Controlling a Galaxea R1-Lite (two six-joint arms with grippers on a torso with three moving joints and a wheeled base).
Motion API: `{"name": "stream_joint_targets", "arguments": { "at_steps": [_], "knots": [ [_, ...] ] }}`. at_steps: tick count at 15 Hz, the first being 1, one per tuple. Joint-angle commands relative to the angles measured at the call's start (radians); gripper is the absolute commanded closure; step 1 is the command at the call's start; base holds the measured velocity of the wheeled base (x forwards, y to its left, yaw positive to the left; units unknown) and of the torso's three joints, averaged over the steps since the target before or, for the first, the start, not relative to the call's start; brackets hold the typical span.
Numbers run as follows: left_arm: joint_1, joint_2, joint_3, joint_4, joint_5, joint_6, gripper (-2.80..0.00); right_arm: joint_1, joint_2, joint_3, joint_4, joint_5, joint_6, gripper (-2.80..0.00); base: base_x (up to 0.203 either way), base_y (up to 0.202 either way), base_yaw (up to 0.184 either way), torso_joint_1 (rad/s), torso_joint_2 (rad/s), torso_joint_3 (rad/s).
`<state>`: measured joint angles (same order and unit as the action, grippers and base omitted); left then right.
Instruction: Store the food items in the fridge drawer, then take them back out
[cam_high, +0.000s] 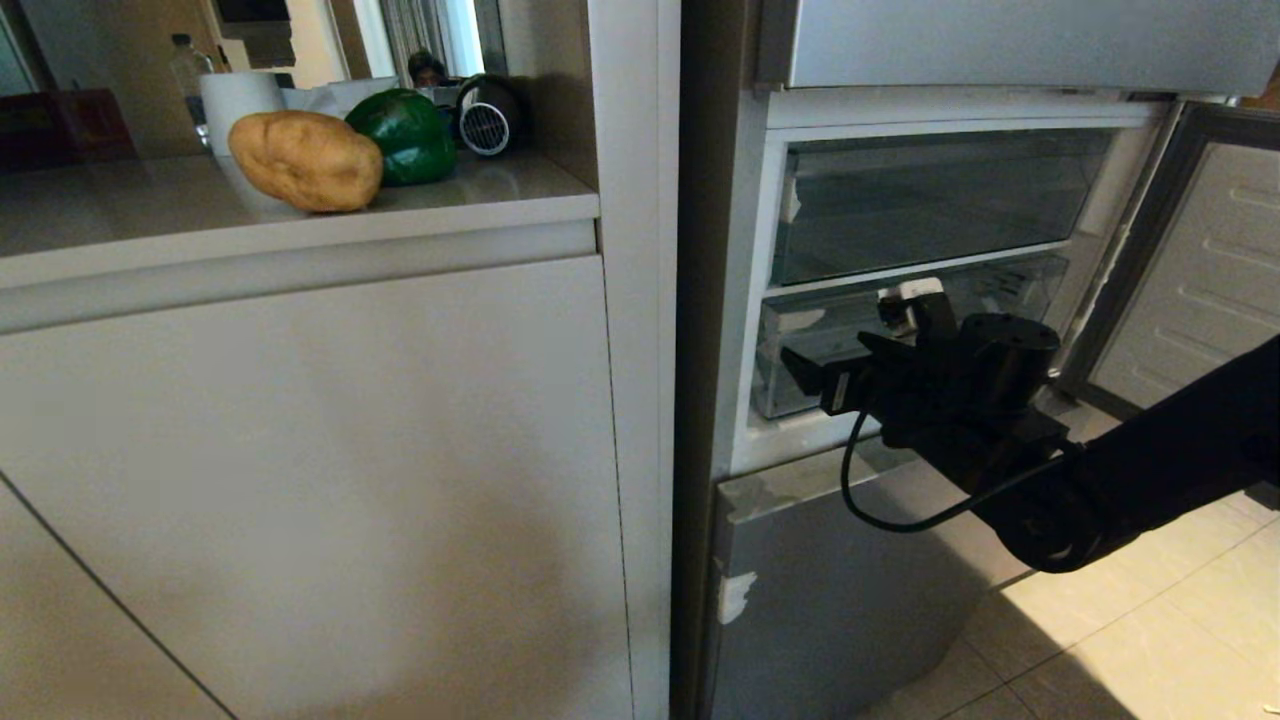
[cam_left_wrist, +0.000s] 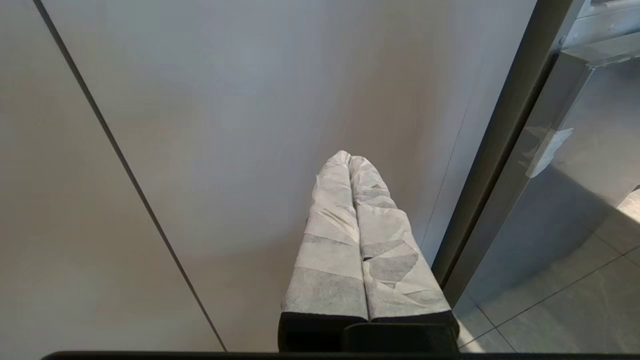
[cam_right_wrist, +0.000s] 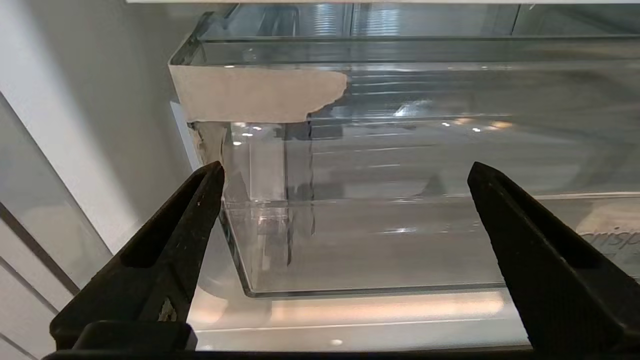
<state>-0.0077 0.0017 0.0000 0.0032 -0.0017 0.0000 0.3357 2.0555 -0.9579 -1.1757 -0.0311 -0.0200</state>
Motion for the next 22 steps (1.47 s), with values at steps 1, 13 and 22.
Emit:
{"name": "stream_joint_targets", "arguments": {
  "at_steps": [1,13,22],
  "knots": [
    [0.000,0.000,0.000,0.000,0.000,0.000,0.00,0.000,-0.003,0.000,-0.007,-0.001,0.000,-2.80,0.000,0.000,0.000,0.000,0.00,0.000],
    [0.000,0.000,0.000,0.000,0.000,0.000,0.00,0.063,0.018,-0.056,0.031,0.000,-0.003,-2.80,0.000,0.000,0.000,0.000,0.00,0.000],
    [0.000,0.000,0.000,0.000,0.000,0.000,0.00,0.034,0.018,-0.054,0.030,0.000,0.014,-2.80,0.000,0.000,0.000,0.000,0.00,0.000]
  ]
}}
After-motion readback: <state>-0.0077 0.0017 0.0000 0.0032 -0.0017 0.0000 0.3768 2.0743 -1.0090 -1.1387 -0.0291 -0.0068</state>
